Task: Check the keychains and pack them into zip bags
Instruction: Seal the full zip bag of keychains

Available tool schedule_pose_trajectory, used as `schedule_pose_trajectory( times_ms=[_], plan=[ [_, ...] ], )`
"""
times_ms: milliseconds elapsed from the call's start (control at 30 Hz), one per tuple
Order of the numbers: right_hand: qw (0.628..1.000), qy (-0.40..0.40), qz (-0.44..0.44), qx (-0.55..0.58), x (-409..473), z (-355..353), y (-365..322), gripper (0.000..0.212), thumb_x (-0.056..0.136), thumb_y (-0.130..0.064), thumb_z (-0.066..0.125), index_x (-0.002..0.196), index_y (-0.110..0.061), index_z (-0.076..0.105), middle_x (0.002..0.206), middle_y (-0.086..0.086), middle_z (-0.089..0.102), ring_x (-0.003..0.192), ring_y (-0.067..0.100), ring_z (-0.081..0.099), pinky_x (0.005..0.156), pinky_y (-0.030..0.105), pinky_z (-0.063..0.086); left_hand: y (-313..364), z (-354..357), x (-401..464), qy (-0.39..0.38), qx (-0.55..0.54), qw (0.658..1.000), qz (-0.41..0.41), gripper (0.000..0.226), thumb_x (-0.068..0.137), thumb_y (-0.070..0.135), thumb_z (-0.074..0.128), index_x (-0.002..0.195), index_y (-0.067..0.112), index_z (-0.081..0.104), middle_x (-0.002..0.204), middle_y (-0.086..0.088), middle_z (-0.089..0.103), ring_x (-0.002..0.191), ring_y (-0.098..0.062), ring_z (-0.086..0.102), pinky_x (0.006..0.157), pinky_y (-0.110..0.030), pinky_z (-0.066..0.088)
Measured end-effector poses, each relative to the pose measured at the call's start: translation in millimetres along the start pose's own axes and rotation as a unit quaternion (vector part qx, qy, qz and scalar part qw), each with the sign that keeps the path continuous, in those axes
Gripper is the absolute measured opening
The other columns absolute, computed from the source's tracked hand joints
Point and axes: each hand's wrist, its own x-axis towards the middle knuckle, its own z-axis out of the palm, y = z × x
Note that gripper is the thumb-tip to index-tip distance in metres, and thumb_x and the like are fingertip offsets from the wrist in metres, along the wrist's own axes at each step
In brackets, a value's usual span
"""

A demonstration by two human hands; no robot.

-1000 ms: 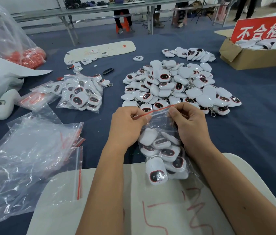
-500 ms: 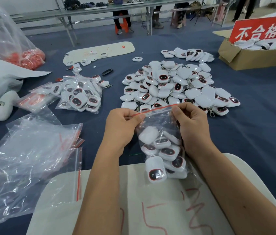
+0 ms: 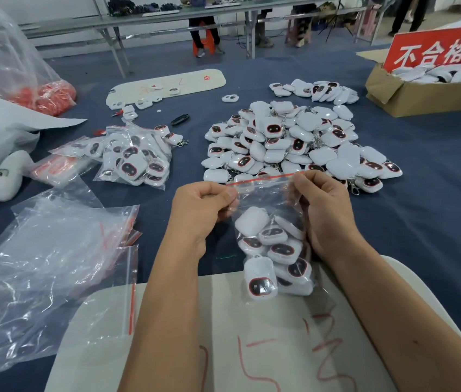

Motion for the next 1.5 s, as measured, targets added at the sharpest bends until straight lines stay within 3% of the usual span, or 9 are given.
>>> schedule_pose_trajectory(
  times_ms=[200,367,500,633,733,933,1067,1300,1500],
  plan=[
    [0.994,-0.061,0.001,-0.087,-7.4,-1.9,-5.2,0.003,0.088,-0.015,0.081,0.085,-0.015,0.081,0.081,0.011,0.078,0.064,0.018,0.067,0.061,0.031,0.058,-2.3,4.4,0.8,-0.020,0.024,0.999,0.039,0.011,0.094,0.014,0.075,0.083,0.014,0.078,0.078,-0.005,0.077,0.071,-0.014,0.068,0.081,-0.040,0.061],
    [0.995,-0.082,-0.007,-0.062,-9.8,0.9,-5.5,0.013,0.089,-0.006,0.079,0.079,-0.014,0.079,0.086,0.018,0.078,0.074,0.027,0.072,0.074,0.044,0.061,-3.7,10.2,0.2,-0.043,0.072,0.992,0.091,0.020,0.091,0.013,0.078,0.074,0.023,0.079,0.067,0.004,0.073,0.059,-0.005,0.062,0.057,-0.019,0.051],
    [0.995,-0.075,-0.008,-0.069,-9.4,1.1,-3.6,0.009,0.090,-0.009,0.079,0.081,-0.010,0.078,0.083,0.022,0.075,0.067,0.026,0.067,0.066,0.039,0.058,-3.4,15.7,0.9,-0.002,0.129,0.985,0.112,0.018,0.093,0.018,0.076,0.076,0.017,0.073,0.069,0.000,0.074,0.062,-0.009,0.064,0.063,-0.027,0.056],
    [0.994,-0.095,-0.002,-0.058,-7.7,-1.0,-4.3,0.006,0.090,-0.010,0.079,0.084,-0.013,0.081,0.089,0.022,0.077,0.077,0.033,0.071,0.074,0.046,0.060,-2.5,15.8,-2.5,-0.054,0.077,0.992,0.087,0.010,0.094,0.019,0.076,0.089,0.011,0.074,0.076,0.003,0.075,0.070,-0.011,0.068,0.068,-0.026,0.056],
    [0.991,-0.119,-0.017,-0.058,-9.4,0.7,-2.1,0.007,0.090,-0.009,0.078,0.086,-0.013,0.081,0.088,0.019,0.078,0.076,0.028,0.074,0.070,0.039,0.062,-2.5,16.8,-5.2,-0.087,0.083,0.988,0.101,0.011,0.089,0.024,0.081,0.087,0.015,0.076,0.080,0.002,0.076,0.074,-0.011,0.068,0.071,-0.030,0.056],
    [0.977,-0.185,-0.028,-0.099,-9.8,-1.2,-3.4,0.021,0.089,-0.036,0.078,0.095,-0.016,0.080,0.095,0.021,0.077,0.085,0.039,0.074,0.082,0.052,0.059,3.2,16.5,-6.0,-0.009,0.043,0.989,0.141,0.019,0.087,0.009,0.081,0.071,0.014,0.072,0.067,0.000,0.068,0.064,-0.013,0.059,0.064,-0.033,0.054],
    [0.939,-0.285,-0.039,-0.187,-15.5,-0.4,-5.9,0.029,0.089,-0.047,0.074,0.100,-0.020,0.075,0.092,0.009,0.079,0.084,0.027,0.077,0.073,0.035,0.060,7.2,7.0,-5.5,0.027,-0.075,0.991,0.111,0.019,0.092,0.007,0.075,0.074,0.015,0.073,0.073,-0.007,0.069,0.068,-0.019,0.061,0.065,-0.033,0.055],
    [0.945,-0.256,-0.060,-0.193,-18.1,4.7,2.1,0.042,0.086,-0.054,0.073,0.090,-0.012,0.072,0.079,0.005,0.072,0.070,0.018,0.065,0.063,0.034,0.052,2.0,5.9,-3.7,-0.018,0.035,0.988,0.149,0.009,0.088,0.012,0.081,0.080,0.015,0.079,0.071,0.004,0.075,0.069,-0.007,0.067,0.070,-0.027,0.054],
    [0.982,-0.145,-0.085,-0.088,-10.9,4.9,7.3,0.017,0.098,-0.028,0.071,0.085,-0.022,0.080,0.077,0.000,0.076,0.069,0.013,0.069,0.065,0.025,0.055,0.5,10.2,-1.8,-0.038,0.078,0.982,0.168,0.005,0.088,0.013,0.081,0.084,0.016,0.079,0.073,0.007,0.075,0.070,-0.005,0.068,0.070,-0.025,0.055]
  ],
)
